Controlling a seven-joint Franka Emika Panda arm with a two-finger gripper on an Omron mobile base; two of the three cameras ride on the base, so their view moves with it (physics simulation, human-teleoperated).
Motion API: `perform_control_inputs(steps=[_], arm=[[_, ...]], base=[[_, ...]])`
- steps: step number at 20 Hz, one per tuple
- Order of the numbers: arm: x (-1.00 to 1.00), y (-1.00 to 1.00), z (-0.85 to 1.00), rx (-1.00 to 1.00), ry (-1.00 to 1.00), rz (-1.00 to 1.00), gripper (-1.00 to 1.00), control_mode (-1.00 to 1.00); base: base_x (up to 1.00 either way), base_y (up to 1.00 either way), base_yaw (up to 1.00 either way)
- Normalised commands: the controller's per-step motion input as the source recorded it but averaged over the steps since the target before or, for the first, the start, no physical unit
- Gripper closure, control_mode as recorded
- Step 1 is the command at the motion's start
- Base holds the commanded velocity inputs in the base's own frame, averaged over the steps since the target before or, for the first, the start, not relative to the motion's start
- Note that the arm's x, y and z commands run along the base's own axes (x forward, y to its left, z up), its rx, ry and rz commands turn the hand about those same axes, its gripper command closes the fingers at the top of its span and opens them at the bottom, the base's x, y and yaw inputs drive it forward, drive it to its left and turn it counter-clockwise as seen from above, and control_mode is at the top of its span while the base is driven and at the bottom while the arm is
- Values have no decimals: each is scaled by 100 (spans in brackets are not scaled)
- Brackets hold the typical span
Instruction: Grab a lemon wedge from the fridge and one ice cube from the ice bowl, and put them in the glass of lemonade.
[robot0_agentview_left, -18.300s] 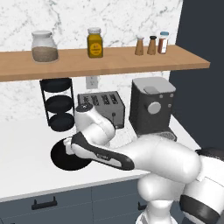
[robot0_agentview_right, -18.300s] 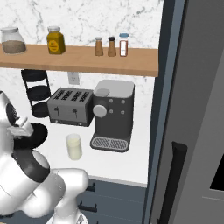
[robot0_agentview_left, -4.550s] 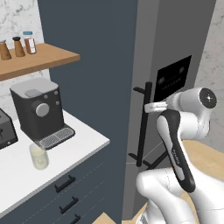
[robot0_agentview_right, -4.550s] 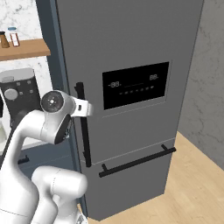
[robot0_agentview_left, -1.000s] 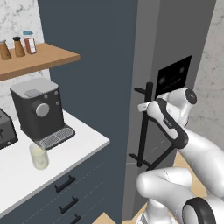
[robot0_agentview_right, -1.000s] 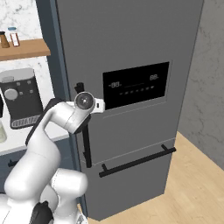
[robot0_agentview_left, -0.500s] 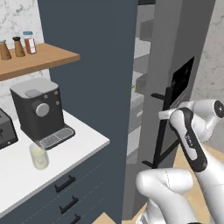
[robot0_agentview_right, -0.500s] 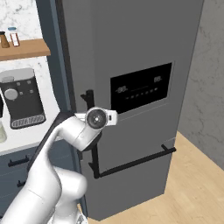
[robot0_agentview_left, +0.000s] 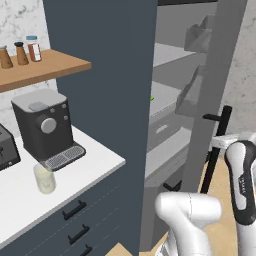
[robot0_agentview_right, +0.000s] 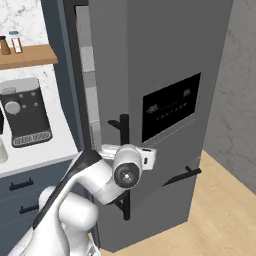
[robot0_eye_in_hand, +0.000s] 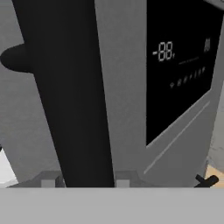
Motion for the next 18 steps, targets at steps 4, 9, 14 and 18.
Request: perform_control_inputs(steps=[4,9,14,18], arm=[[-55,-100,11,8,-6,-9,100,-100],[-47,-100,4,9,-9,-16,100,-100],[-25,-42,10,1,-14,-25,-100,-100],[-43,-22,58,0,-8,-6,-100,-100]], base=[[0,0,0],[0,0,0],[0,0,0],[0,0,0]])
